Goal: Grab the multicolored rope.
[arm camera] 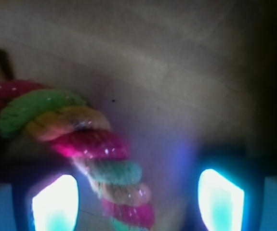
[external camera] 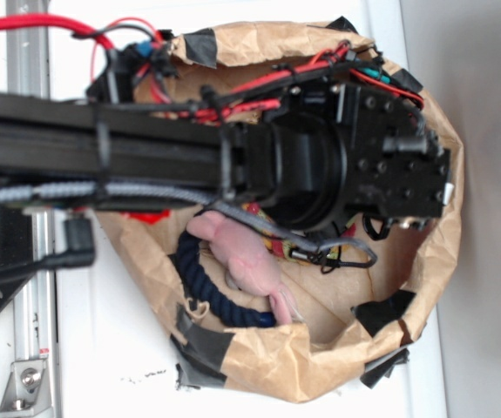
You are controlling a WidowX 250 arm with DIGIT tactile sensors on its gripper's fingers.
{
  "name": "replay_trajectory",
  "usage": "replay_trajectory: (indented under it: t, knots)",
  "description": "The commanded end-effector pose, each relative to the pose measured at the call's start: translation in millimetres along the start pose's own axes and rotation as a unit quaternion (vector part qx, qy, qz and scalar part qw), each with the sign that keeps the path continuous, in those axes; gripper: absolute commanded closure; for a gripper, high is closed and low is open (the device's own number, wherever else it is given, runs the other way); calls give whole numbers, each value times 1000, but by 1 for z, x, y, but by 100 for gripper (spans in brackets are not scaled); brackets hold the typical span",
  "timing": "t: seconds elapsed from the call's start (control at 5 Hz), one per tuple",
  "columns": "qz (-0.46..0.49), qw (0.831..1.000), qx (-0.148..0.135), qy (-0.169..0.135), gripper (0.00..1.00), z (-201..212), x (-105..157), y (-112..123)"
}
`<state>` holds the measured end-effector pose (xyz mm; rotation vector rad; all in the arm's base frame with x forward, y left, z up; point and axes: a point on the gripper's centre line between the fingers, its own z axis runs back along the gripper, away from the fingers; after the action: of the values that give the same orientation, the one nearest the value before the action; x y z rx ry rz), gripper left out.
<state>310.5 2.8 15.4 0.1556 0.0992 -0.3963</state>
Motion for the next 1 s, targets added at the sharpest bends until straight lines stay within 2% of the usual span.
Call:
replay_trajectory:
  t: [0.0,0.2,0.4,0.6,0.8]
  knots:
    - [-73,995,-58,-27,0,9,-8,-57]
    - [-63,997,-44,-11,43,1,0,-58]
    - [-55,998,-38,6,100,-9,8,-57]
    - [-50,998,-35,11,100,-12,9,-58]
    - [-30,999,-15,2,100,1,7,-49]
